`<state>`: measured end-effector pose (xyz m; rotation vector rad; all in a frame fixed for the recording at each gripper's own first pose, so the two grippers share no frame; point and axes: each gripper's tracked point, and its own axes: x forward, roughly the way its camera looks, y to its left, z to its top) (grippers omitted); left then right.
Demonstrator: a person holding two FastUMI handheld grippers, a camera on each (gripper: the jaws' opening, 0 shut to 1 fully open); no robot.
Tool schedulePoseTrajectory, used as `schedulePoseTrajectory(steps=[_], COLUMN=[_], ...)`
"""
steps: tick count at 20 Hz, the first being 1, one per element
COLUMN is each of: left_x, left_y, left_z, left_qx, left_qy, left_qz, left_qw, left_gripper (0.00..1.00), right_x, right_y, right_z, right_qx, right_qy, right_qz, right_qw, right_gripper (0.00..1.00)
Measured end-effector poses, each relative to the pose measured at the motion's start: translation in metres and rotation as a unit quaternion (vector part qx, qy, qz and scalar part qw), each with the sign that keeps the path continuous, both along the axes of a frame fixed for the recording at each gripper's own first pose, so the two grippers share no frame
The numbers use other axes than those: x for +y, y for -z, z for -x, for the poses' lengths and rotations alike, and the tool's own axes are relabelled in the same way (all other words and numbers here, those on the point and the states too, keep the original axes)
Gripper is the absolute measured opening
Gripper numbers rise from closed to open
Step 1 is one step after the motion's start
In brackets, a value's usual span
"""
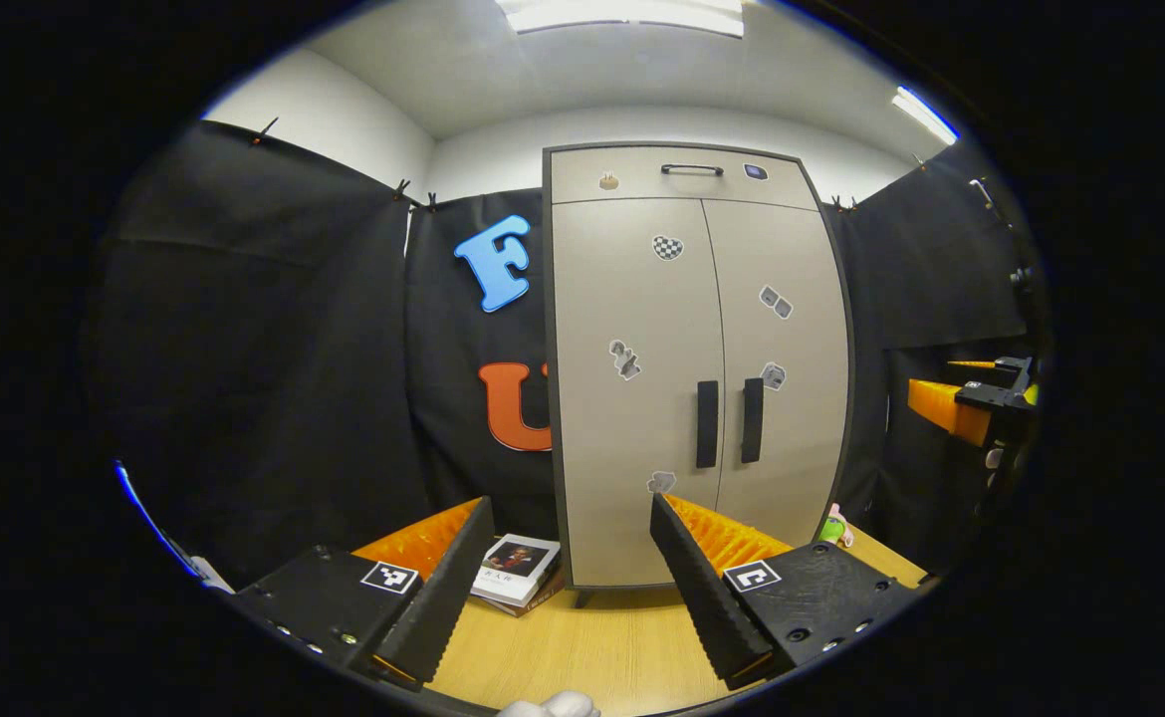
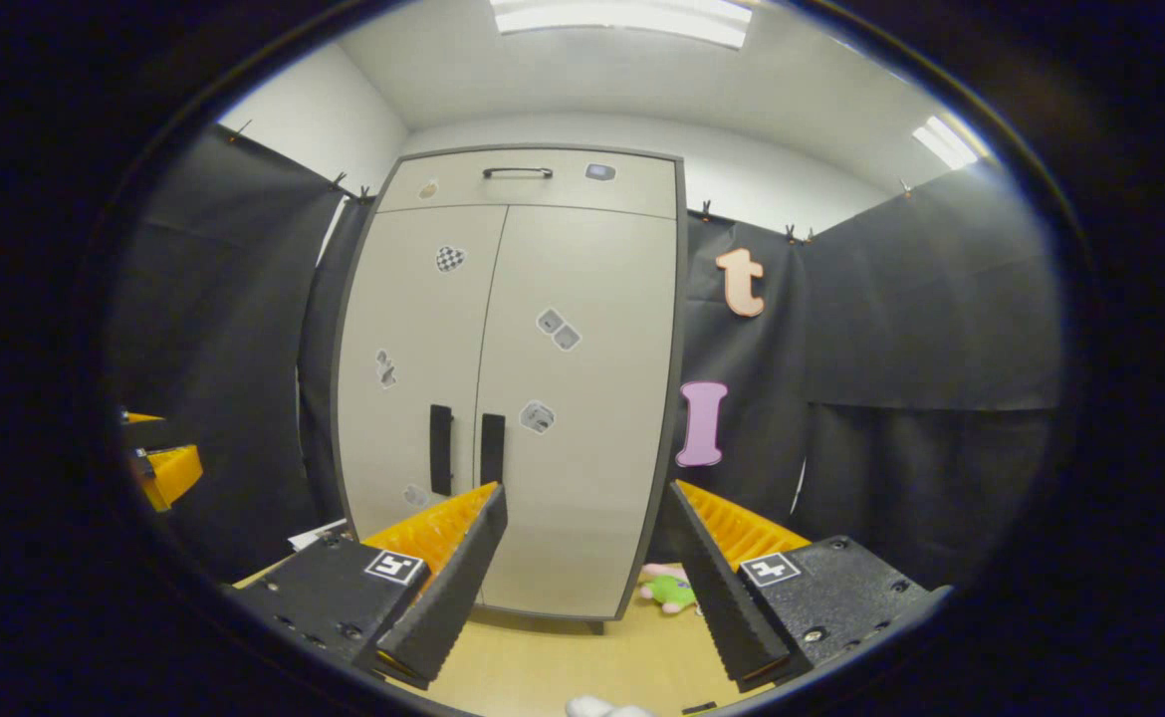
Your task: Open the right door of the double-door shoe cabinet with the right hand, and open the left door with the left hand.
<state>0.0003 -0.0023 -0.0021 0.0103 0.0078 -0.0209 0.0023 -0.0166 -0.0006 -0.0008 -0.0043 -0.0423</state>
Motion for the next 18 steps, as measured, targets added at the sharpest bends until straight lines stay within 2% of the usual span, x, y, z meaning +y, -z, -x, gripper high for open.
schedulePoseTrajectory(steps=[3,7,13,18], left_x=[0.000,0.001,0.007,0.014], left_y=[-0.002,0.000,0.004,0.006], left_z=[0.001,0.000,-0.005,-0.007], left_qx=[-0.002,0.003,0.009,0.013], left_qy=[0.003,-0.002,-0.041,-0.075], left_qz=[-0.003,-0.004,-0.006,-0.002], left_qw=[1.000,1.000,0.999,0.997], left_gripper=[0.95,0.95,0.96,0.96], right_x=[-0.002,0.017,0.075,0.107], right_y=[0.003,0.007,0.022,0.048], right_z=[-0.012,-0.050,-0.137,-0.209], right_qx=[0.002,0.006,0.022,0.051], right_qy=[0.005,-0.003,-0.038,-0.046], right_qz=[-0.009,-0.018,-0.026,-0.017], right_qw=[1.000,1.000,0.999,0.997], right_gripper=[1.00,1.00,0.97,0.88])
